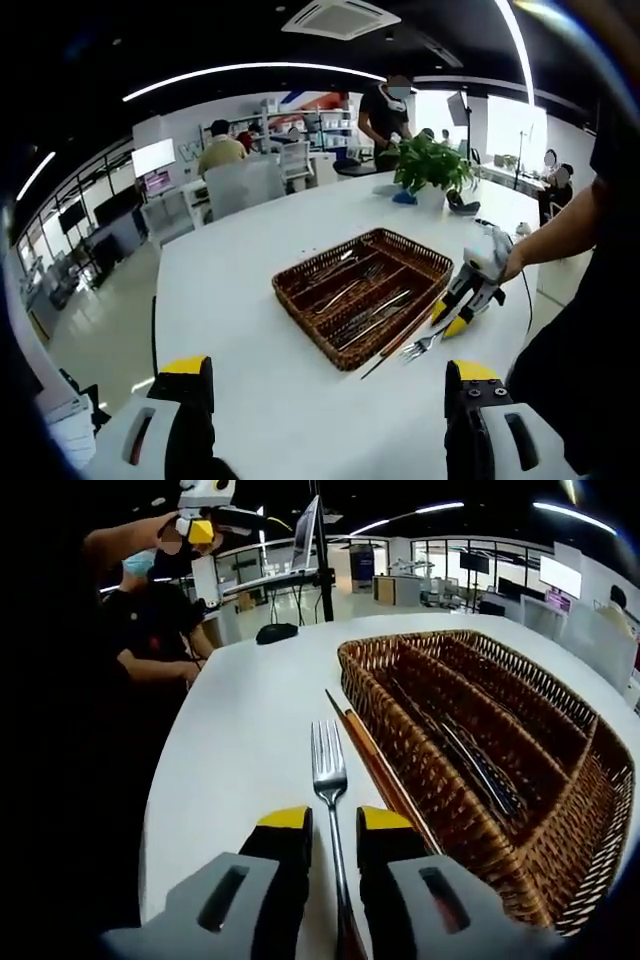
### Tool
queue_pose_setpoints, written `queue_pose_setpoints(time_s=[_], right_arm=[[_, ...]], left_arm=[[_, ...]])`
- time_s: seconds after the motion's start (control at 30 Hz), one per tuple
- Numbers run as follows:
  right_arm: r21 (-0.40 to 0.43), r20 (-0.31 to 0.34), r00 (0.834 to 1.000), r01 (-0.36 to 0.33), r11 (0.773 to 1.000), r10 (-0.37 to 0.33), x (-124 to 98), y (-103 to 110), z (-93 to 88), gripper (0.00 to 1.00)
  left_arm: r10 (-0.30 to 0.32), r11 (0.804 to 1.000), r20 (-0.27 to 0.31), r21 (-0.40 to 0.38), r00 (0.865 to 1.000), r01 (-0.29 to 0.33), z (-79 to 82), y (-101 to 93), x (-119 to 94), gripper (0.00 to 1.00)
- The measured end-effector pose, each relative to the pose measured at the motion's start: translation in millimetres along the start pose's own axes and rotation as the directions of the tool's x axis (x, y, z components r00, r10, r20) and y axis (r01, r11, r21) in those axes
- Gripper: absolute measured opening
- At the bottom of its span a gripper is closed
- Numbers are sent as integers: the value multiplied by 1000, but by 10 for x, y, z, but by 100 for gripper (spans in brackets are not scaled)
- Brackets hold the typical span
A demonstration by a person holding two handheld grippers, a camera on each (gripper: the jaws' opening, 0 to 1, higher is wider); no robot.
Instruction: Arrange the knives, forks, and spoons in their matching storage slots by inserting each utensil handle-first until every utensil is classified and aligned in the correct compartment
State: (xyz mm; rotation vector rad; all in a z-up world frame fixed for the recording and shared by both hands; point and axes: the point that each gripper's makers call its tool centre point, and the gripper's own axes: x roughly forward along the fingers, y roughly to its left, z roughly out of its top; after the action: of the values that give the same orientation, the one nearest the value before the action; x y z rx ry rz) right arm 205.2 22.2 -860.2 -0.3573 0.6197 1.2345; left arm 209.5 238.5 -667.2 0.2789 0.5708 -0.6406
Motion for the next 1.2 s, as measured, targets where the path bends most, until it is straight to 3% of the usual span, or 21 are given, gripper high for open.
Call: queue_pose_setpoints(time_s=[0.47,0.73,1.2], right_arm=[[9,-8,1000,10,1000,-9,62,-52,-100,8],[-115,-16,1000,8,993,-10,120,7,-85,2],[-136,-39,999,10,991,-16,116,-3,-56,0]], left_arm=[[-1,1000,-7,-3,1000,1,-24,3,-11,100],[3,1000,-5,-6,1000,-3,-28,24,-40,100],[6,1000,-23,0,1000,-6,-103,47,-59,100]])
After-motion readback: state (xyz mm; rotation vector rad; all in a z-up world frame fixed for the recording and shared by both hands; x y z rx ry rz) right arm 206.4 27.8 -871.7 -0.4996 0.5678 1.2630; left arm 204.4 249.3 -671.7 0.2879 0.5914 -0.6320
